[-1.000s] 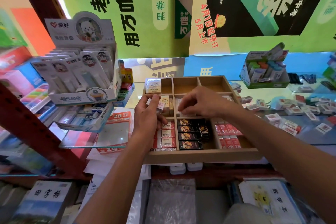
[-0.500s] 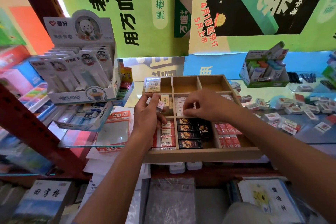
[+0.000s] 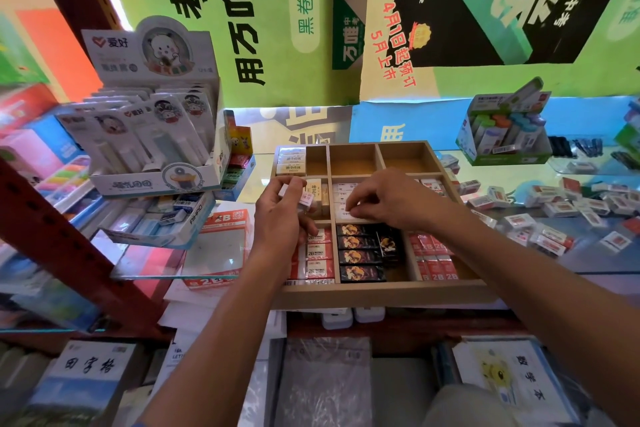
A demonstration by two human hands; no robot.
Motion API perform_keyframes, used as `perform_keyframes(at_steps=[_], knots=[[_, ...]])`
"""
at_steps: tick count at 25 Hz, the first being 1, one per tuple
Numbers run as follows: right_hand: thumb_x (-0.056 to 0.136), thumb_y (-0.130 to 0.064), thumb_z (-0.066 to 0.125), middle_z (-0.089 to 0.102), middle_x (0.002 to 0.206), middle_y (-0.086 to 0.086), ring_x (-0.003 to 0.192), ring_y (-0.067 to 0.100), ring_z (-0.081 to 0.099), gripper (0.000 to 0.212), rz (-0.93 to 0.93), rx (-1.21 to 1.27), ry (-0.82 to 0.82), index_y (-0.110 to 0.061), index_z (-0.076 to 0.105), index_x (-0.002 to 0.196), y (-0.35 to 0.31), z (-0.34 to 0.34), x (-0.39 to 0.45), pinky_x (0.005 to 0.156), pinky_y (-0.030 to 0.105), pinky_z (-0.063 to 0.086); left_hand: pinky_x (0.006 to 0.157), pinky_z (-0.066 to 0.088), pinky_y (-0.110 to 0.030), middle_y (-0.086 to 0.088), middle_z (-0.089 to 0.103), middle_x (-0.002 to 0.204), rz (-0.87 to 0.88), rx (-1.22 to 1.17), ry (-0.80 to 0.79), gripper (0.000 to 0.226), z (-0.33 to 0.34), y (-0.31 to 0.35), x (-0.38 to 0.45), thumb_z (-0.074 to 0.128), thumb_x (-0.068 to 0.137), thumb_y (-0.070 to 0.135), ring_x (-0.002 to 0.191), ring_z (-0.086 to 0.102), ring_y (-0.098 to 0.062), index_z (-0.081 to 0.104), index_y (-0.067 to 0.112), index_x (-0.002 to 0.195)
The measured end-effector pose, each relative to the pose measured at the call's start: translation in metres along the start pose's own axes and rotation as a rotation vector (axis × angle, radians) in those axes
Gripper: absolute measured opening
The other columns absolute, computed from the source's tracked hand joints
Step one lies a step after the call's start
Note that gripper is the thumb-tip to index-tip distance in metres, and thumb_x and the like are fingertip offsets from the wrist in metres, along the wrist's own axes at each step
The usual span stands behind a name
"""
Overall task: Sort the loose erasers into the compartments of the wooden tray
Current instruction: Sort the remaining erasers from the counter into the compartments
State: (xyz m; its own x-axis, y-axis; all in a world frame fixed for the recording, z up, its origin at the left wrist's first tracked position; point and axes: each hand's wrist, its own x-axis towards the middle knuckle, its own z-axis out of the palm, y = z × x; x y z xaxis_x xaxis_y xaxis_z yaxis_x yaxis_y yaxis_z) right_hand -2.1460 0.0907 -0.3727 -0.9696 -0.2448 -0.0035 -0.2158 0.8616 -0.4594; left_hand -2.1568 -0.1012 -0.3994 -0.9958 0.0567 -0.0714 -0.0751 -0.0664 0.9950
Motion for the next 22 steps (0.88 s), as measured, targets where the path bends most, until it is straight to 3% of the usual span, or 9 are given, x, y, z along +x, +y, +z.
perform_keyframes(at_steps=[6, 9, 15, 18, 22], knots=[[0.096, -0.024, 0.061, 0.062, 0.107, -0.007, 0.095, 0.010, 0.054, 0.016, -0.004, -0.159, -0.053, -0.024, 0.071, 0.108, -0.0076, 0.0012, 0.0075, 0.076, 0.027, 0.040, 0.037, 0.037, -0.019, -0.008, 0.067, 0.079, -0.006, 0.000, 0.005, 0.023, 0.0003, 0.0012, -0.0017, 0.046, 0.104, 0.032, 0.045, 0.054, -0.013, 0.059, 0.018, 0.116], [0.095, -0.030, 0.061, 0.060, 0.099, -0.010, 0.092, 0.011, 0.057, 0.005, 0.013, -0.085, -0.093, -0.026, 0.061, 0.098, -0.0077, 0.0001, 0.0068, 0.070, 0.026, 0.041, 0.037, 0.037, -0.019, -0.007, 0.067, 0.077, -0.002, -0.006, 0.004, 0.023, 0.0001, 0.0014, -0.0015, 0.046, 0.104, 0.032, 0.045, 0.054, -0.013, 0.059, 0.018, 0.116], [0.090, -0.019, 0.068, 0.063, 0.095, -0.013, 0.087, 0.002, 0.058, 0.016, 0.030, 0.143, -0.097, -0.033, 0.061, 0.088, -0.0043, -0.0049, 0.0006, 0.071, 0.024, 0.042, 0.036, 0.036, -0.019, -0.008, 0.066, 0.078, 0.001, 0.000, 0.005, 0.022, 0.0002, -0.0001, 0.0001, 0.046, 0.104, 0.032, 0.046, 0.054, -0.014, 0.059, 0.017, 0.114], [0.091, -0.027, 0.069, 0.065, 0.095, -0.014, 0.087, 0.002, 0.059, 0.004, 0.019, 0.138, -0.104, -0.027, 0.066, 0.093, -0.0063, -0.0031, 0.0001, 0.069, 0.023, 0.043, 0.036, 0.036, -0.019, -0.008, 0.066, 0.077, 0.000, -0.011, 0.002, 0.022, 0.0007, 0.0010, -0.0010, 0.046, 0.104, 0.031, 0.045, 0.053, -0.013, 0.059, 0.017, 0.114], [0.090, -0.026, 0.069, 0.064, 0.101, -0.009, 0.092, 0.007, 0.060, 0.012, 0.041, 0.137, -0.141, -0.026, 0.064, 0.101, -0.0075, -0.0036, 0.0022, 0.074, 0.024, 0.047, 0.036, 0.036, -0.019, -0.005, 0.066, 0.071, 0.001, -0.017, -0.002, 0.021, 0.0006, 0.0023, -0.0016, 0.046, 0.104, 0.030, 0.045, 0.053, -0.013, 0.059, 0.017, 0.113]])
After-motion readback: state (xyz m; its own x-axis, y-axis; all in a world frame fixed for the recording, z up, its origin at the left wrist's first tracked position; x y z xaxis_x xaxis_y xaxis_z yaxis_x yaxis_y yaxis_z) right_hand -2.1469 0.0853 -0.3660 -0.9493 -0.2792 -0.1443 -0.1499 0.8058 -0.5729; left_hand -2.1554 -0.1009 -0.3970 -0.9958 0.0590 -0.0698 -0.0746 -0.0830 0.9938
